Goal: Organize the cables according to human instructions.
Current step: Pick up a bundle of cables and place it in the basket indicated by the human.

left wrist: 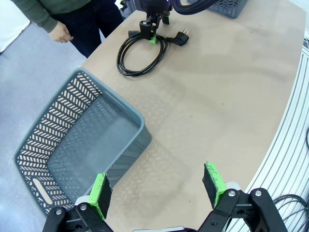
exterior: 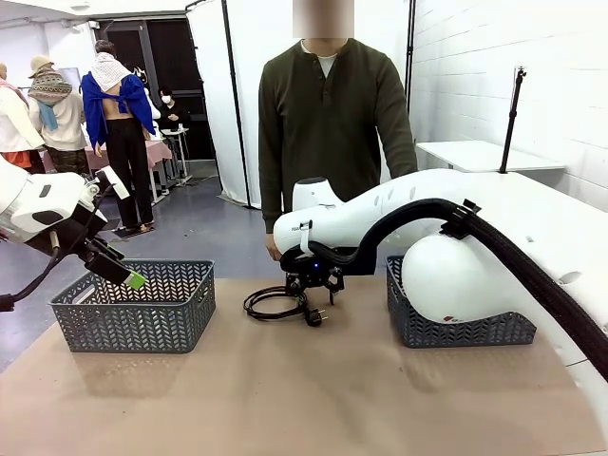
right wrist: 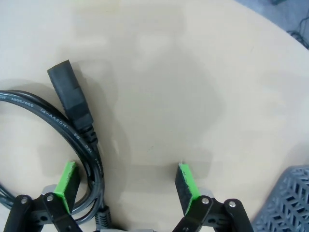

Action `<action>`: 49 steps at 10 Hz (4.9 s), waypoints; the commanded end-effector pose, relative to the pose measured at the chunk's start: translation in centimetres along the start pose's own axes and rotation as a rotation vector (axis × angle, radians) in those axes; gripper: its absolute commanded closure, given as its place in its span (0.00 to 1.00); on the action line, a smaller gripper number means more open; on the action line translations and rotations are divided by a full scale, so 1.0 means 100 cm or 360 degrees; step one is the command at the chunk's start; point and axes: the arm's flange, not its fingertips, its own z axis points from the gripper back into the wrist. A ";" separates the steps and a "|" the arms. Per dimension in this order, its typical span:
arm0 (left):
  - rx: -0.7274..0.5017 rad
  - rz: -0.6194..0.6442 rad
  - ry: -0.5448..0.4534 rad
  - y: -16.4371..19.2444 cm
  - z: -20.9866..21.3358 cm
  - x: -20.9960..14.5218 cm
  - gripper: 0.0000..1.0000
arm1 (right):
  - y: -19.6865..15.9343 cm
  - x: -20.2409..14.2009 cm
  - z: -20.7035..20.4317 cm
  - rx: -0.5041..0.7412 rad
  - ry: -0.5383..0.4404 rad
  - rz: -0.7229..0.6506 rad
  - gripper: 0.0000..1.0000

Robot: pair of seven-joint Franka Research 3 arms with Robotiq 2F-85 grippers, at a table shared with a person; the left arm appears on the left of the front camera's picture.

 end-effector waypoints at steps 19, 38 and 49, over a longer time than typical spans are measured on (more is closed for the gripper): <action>-0.0001 0.0010 -0.0003 0.002 0.000 -0.001 0.00 | 0.000 -0.005 0.147 0.0162 0.0165 0.0850 1.00; -0.0001 0.0010 -0.0003 0.002 0.000 -0.001 0.00 | -0.153 -0.038 0.264 0.0134 0.0409 0.1943 1.00; -0.0001 0.0010 -0.0003 0.002 0.000 -0.001 0.00 | -0.300 -0.026 0.237 0.0099 0.0310 0.2264 1.00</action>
